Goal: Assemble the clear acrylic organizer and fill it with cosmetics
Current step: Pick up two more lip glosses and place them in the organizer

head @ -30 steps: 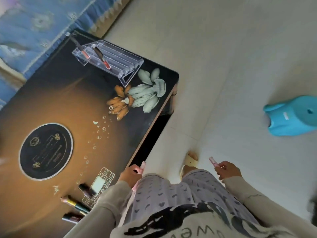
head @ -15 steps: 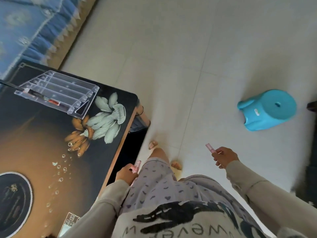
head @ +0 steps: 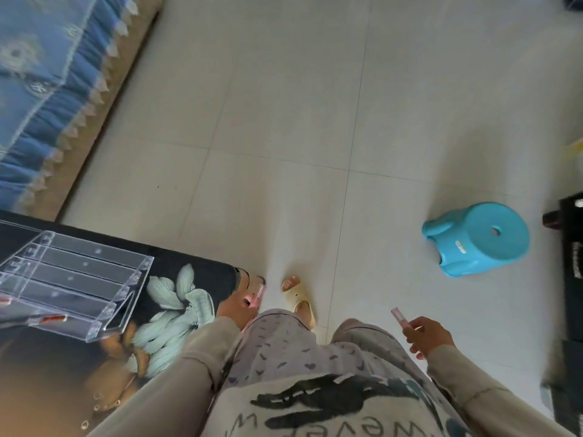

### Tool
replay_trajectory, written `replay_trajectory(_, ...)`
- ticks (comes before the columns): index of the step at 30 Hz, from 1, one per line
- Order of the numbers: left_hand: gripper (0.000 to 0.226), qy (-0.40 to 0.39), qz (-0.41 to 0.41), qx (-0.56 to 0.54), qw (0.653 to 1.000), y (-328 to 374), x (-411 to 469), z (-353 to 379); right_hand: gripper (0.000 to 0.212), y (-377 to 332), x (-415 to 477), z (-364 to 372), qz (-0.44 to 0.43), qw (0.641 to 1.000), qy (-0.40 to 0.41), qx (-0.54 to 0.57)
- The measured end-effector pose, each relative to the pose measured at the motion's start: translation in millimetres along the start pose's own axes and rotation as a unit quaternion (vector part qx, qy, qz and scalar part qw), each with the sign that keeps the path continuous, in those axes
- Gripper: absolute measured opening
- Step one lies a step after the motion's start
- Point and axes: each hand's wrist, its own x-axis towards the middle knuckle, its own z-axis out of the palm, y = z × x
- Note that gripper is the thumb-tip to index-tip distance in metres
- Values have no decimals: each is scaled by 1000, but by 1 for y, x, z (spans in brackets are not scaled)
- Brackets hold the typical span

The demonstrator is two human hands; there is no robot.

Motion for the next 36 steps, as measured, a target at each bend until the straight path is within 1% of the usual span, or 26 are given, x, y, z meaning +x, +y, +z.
replay_trajectory(3, 30, 15, 5, 11, 1000, 22, 20, -33, 24, -33, 8, -11, -5, 1000, 7, -15)
replay_trajectory(7, 22, 16, -11, -40, 999, 37, 44, -62, 26, -84, 18, -27, -33, 996, 3, -81)
replay_trajectory(9, 15, 10, -16, -59, 998, 39, 53, -70, 24, -109, 27, -33, -44, 996, -7, -78)
replay_trajectory(11, 15, 10, -29, -78, 996, 42, 60, -77, 23, -137, 38, -40, -54, 996, -14, -66)
replay_trajectory(14, 26, 7, -66, -96, 993, 43, 70, -85, 19, -183, 59, -49, -79, 992, -36, -90)
replay_trajectory(17, 28, 7, -114, -129, 985, 45, 78, -91, 10, -241, 78, -62, -115, 984, -54, -128)
replay_trajectory(19, 31, 4, -148, -152, 977, 49, 81, -93, 17, -284, 87, -72, -142, 977, -61, -148)
replay_trajectory(21, 36, -1, -186, -176, 967, 55, 84, -94, 20, -328, 96, -79, -172, 963, -78, -190)
replay_trajectory(23, 37, -2, -223, -193, 955, 62, 87, -94, 24, -370, 104, -81, -207, 940, -91, -255)
replay_trajectory(25, 35, 1, -249, -221, 943, 69, 88, -92, 22, -409, 112, -79, -240, 920, -100, -292)
replay_trajectory(27, 32, 11, -272, -271, 923, 77, 87, -90, 16, -442, 118, -74, -265, 905, -115, -312)
replay_trajectory(29, 28, 32, -296, -336, 894, 83, 87, -87, 13, -469, 122, -64, -286, 885, -127, -345)
replay_trajectory(31, 25, 46, -320, -376, 868, 86, 88, -87, 13, -494, 124, -55, -306, 862, -138, -381)
replay_trajectory(32, 25, 50, -325, -383, 863, 87, 88, -88, 13, -500, 123, -52, -307, 860, -135, -385)
replay_trajectory(34, 26, 52, -344, -419, 839, 82, 95, -92, 12, -524, 123, -36, -321, 836, -141, -423)
replay_trajectory(36, 28, 54, -348, -435, 829, 80, 99, -101, 11, -538, 120, -29, -324, 828, -140, -437)
